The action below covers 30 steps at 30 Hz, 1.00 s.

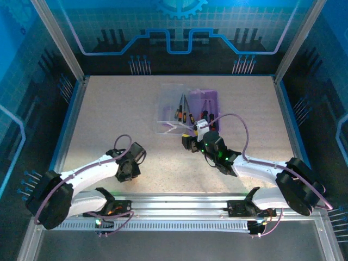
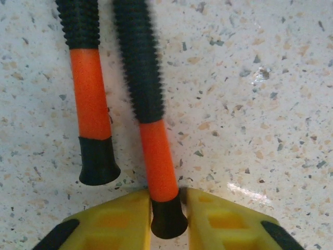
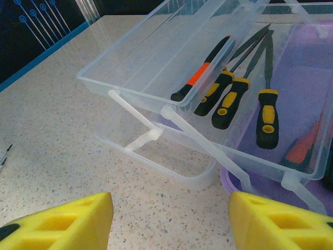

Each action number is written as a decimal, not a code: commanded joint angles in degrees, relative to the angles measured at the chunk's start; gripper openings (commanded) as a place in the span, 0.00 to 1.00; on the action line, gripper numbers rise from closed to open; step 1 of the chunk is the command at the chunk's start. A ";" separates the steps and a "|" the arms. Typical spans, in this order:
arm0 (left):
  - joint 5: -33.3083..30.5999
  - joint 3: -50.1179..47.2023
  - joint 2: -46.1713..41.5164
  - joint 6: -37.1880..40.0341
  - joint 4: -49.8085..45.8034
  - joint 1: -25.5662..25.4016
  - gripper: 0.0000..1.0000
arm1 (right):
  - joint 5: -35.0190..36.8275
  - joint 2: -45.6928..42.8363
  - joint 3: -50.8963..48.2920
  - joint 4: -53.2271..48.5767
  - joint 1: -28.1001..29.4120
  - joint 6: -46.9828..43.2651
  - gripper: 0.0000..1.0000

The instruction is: Pack the tool kit

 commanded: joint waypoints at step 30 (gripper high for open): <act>-0.01 10.75 6.35 11.56 3.18 -5.14 0.03 | 1.45 -0.10 0.48 -0.48 -0.03 0.92 0.61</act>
